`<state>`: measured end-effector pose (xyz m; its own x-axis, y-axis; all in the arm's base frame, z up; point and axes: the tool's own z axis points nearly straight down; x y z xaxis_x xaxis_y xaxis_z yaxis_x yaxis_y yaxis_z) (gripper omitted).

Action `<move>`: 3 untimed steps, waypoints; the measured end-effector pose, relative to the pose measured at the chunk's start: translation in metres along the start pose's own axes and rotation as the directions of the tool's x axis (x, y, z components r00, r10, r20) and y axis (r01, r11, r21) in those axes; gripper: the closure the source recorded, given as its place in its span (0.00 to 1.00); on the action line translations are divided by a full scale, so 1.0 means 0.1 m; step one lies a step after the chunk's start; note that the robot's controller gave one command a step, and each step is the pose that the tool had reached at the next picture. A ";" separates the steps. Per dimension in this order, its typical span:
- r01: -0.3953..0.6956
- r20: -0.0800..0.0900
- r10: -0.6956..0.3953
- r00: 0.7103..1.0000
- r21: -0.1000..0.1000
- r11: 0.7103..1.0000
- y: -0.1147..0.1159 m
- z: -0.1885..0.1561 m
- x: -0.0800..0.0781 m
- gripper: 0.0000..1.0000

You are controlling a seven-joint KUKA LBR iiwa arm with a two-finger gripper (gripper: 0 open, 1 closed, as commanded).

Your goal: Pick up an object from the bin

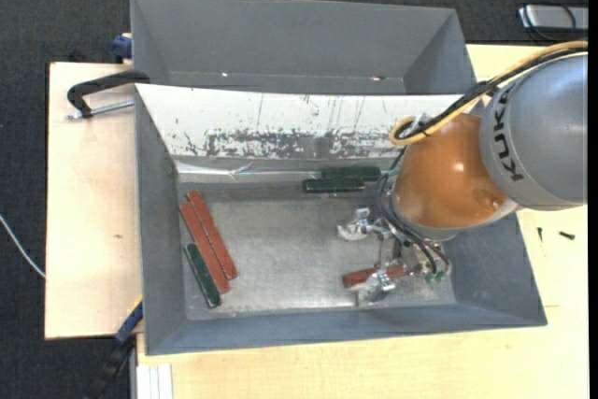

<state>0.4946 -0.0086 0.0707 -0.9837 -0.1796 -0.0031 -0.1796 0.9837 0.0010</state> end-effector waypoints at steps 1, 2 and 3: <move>0.144 -0.003 -0.144 0.990 0.004 0.990 -0.72 -0.04 0.01 1.00; 0.144 -0.003 -0.144 0.990 0.004 0.990 -0.72 -0.04 0.01 1.00; 0.149 0.002 -0.149 0.989 0.001 0.989 -0.56 -1.44 0.06 1.00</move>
Offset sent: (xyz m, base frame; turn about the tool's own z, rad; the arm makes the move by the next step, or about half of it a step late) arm 0.0000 0.0000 0.0000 0.0000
